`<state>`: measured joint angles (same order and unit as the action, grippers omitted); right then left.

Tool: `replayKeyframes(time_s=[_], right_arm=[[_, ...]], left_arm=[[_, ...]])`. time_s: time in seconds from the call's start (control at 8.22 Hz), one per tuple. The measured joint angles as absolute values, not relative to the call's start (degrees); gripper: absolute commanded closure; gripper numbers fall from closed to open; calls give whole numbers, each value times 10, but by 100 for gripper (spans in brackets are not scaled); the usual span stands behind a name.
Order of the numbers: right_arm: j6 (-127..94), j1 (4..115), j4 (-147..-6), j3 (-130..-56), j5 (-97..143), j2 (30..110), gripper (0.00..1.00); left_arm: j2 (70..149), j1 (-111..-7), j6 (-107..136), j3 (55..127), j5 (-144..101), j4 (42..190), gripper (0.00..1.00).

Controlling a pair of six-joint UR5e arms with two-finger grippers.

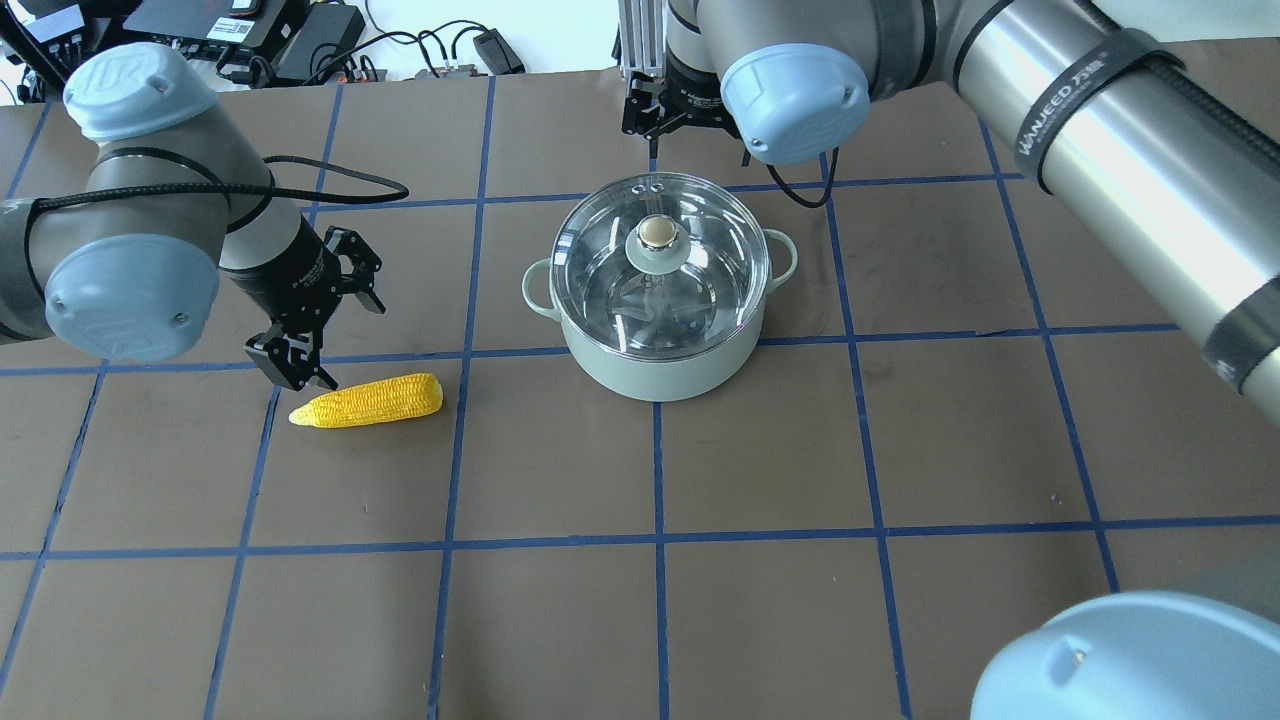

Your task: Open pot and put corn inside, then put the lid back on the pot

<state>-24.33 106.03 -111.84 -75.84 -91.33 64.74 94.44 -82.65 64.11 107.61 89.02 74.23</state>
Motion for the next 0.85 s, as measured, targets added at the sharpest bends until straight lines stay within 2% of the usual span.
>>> replayKeyframes(time_s=[0.37,0.61,0.85], right_arm=[[-280,1085,-1142,-792,-914,636,0],[-300,1097,-1151,-798,-915,630,6],[-295,1098,-1150,-799,-915,629,6]], left_arm=[[998,-812,704,1076,890,693,0],[1025,-793,758,1076,891,667,0],[1040,-788,799,1077,891,662,0]])
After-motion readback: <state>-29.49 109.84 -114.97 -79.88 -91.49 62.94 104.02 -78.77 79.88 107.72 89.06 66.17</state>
